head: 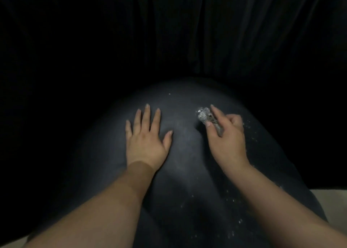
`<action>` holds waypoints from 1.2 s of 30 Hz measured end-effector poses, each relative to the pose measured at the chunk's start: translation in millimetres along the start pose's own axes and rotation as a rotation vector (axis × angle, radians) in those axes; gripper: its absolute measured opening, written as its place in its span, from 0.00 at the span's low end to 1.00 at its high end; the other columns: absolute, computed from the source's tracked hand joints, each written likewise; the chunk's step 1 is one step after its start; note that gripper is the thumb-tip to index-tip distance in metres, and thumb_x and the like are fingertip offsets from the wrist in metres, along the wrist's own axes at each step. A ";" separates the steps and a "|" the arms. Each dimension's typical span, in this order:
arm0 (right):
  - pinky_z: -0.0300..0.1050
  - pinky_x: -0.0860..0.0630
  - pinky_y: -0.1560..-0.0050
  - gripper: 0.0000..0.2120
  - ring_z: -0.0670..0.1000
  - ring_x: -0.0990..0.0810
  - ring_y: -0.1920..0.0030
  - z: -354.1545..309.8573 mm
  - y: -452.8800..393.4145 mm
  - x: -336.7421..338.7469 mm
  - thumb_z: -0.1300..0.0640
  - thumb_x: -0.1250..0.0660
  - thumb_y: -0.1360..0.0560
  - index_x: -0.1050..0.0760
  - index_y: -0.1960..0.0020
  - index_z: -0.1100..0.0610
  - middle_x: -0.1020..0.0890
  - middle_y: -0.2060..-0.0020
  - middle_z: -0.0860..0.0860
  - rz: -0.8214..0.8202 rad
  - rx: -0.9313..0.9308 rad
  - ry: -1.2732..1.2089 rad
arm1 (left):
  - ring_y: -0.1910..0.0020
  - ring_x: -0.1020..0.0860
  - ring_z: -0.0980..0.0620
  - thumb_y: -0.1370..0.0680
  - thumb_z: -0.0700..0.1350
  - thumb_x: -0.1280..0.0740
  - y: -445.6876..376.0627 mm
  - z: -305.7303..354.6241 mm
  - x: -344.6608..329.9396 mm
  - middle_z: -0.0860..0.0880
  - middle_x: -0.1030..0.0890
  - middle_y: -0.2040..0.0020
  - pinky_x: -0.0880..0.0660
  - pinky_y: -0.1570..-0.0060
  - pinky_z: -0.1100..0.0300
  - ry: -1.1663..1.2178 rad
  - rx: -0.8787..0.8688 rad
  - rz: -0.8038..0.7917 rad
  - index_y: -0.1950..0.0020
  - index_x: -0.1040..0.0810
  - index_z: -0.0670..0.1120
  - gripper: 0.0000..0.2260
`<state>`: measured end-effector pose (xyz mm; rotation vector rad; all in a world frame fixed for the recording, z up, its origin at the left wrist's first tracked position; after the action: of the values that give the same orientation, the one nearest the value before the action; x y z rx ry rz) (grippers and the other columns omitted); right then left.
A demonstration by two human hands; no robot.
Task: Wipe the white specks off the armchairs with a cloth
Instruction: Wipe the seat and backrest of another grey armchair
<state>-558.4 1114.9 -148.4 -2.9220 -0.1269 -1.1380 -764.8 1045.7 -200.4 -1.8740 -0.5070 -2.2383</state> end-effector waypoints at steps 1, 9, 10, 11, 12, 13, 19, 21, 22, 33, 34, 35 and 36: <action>0.37 0.33 0.40 0.21 0.46 0.29 0.47 -1.0 -12.0 -0.5 0.51 0.36 0.24 0.30 0.32 0.43 0.35 0.51 0.42 0.015 0.026 -0.004 | 0.22 0.49 0.45 0.22 0.64 0.50 -0.3 -0.3 -4.2 0.47 0.47 0.21 0.54 0.26 0.43 -0.003 -0.002 0.042 0.22 0.45 0.52 0.31; 0.46 0.33 0.40 0.20 0.54 0.32 0.44 -10.1 -60.8 -38.3 0.56 0.37 0.23 0.30 0.32 0.45 0.32 0.45 0.51 -0.075 0.119 0.248 | 0.24 0.43 0.43 0.24 0.61 0.46 -4.5 -4.4 -25.3 0.45 0.41 0.22 0.50 0.28 0.41 0.009 -0.022 0.129 0.23 0.40 0.50 0.31; 0.48 0.30 0.42 0.20 0.54 0.32 0.45 -15.6 -49.6 -45.1 0.57 0.36 0.24 0.29 0.33 0.45 0.32 0.46 0.51 -0.128 0.195 0.278 | 0.24 0.43 0.42 0.24 0.60 0.46 -4.8 -5.0 -27.2 0.45 0.41 0.22 0.50 0.28 0.41 0.007 -0.023 0.133 0.23 0.41 0.49 0.31; 0.49 0.29 0.45 0.20 0.53 0.32 0.46 -19.6 -37.2 -49.5 0.57 0.35 0.25 0.29 0.34 0.45 0.32 0.47 0.51 -0.184 0.283 0.308 | 0.24 0.43 0.42 0.24 0.60 0.46 -5.2 -5.3 -28.1 0.44 0.42 0.22 0.49 0.28 0.40 0.005 -0.026 0.140 0.23 0.41 0.49 0.32; 0.48 0.29 0.48 0.21 0.53 0.31 0.48 -19.8 -27.2 -50.2 0.58 0.34 0.25 0.29 0.34 0.46 0.31 0.48 0.51 -0.227 0.354 0.335 | 0.24 0.43 0.42 0.24 0.60 0.46 -5.3 -4.9 -29.0 0.44 0.42 0.22 0.50 0.28 0.40 0.004 -0.030 0.145 0.23 0.41 0.49 0.32; 0.48 0.29 0.49 0.21 0.53 0.31 0.49 -15.3 -25.7 -45.4 0.59 0.33 0.26 0.28 0.35 0.46 0.31 0.49 0.52 -0.237 0.382 0.354 | 0.24 0.44 0.42 0.24 0.60 0.46 -5.1 -4.4 -30.1 0.44 0.42 0.22 0.50 0.28 0.40 0.003 -0.032 0.150 0.22 0.42 0.49 0.32; 0.51 0.29 0.44 0.21 0.54 0.32 0.47 -2.5 -84.9 -31.9 0.61 0.35 0.25 0.27 0.33 0.49 0.32 0.49 0.52 -0.049 0.184 0.268 | 0.23 0.45 0.43 0.24 0.59 0.47 -4.3 -3.9 -36.0 0.45 0.44 0.22 0.53 0.27 0.42 -0.007 -0.033 0.194 0.22 0.44 0.49 0.31; 0.46 0.31 0.46 0.22 0.51 0.33 0.47 -7.2 -66.4 -44.4 0.59 0.35 0.25 0.29 0.33 0.44 0.33 0.48 0.48 -0.134 0.224 0.276 | 0.23 0.45 0.43 0.24 0.59 0.47 -4.5 -3.2 -36.8 0.45 0.44 0.22 0.53 0.27 0.42 -0.003 -0.033 0.194 0.22 0.44 0.49 0.31; 0.46 0.31 0.47 0.23 0.51 0.33 0.48 -7.3 -52.8 -44.5 0.59 0.34 0.25 0.29 0.33 0.43 0.33 0.48 0.48 -0.170 0.260 0.287 | 0.23 0.46 0.43 0.24 0.59 0.47 -4.9 -2.7 -36.7 0.45 0.44 0.22 0.53 0.27 0.42 0.001 -0.033 0.194 0.22 0.45 0.49 0.31; 0.45 0.31 0.48 0.22 0.50 0.33 0.48 -1.7 -28.3 -46.7 0.59 0.33 0.27 0.27 0.36 0.42 0.32 0.48 0.49 -0.203 0.274 0.274 | 0.23 0.45 0.43 0.24 0.58 0.46 -7.2 -4.8 -39.0 0.45 0.44 0.21 0.54 0.27 0.42 0.016 -0.029 0.192 0.22 0.45 0.49 0.32; 0.46 0.30 0.50 0.22 0.52 0.32 0.49 -0.9 -11.7 -44.6 0.60 0.31 0.28 0.25 0.36 0.43 0.31 0.49 0.50 -0.249 0.327 0.290 | 0.23 0.45 0.43 0.24 0.58 0.46 -7.2 -4.7 -38.6 0.45 0.44 0.21 0.54 0.27 0.42 0.016 -0.030 0.194 0.22 0.45 0.49 0.32; 0.46 0.29 0.51 0.22 0.53 0.31 0.50 1.5 -1.3 -39.6 0.60 0.31 0.28 0.24 0.37 0.44 0.29 0.49 0.51 -0.276 0.372 0.309 | 0.23 0.45 0.43 0.24 0.58 0.46 -7.2 -4.9 -38.5 0.45 0.44 0.21 0.54 0.27 0.42 0.017 -0.031 0.195 0.22 0.45 0.49 0.32; 0.45 0.30 0.50 0.20 0.54 0.30 0.50 5.9 -1.6 -33.3 0.58 0.33 0.27 0.24 0.37 0.44 0.29 0.49 0.51 -0.276 0.388 0.331 | 0.23 0.45 0.43 0.24 0.58 0.46 -7.4 -5.1 -38.4 0.45 0.44 0.22 0.54 0.27 0.43 0.019 -0.031 0.196 0.22 0.45 0.49 0.31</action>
<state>-579.0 1114.2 -175.3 -2.3944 -0.6792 -1.4236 -764.8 1047.6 -239.8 -1.8286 -0.2729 -2.1453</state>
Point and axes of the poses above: each hand's wrist, its own y-axis away from the middle knuckle, its own x-axis out of the back of the hand, z = x × y, the point moved 9 cm from there along -y, towards the middle knuckle
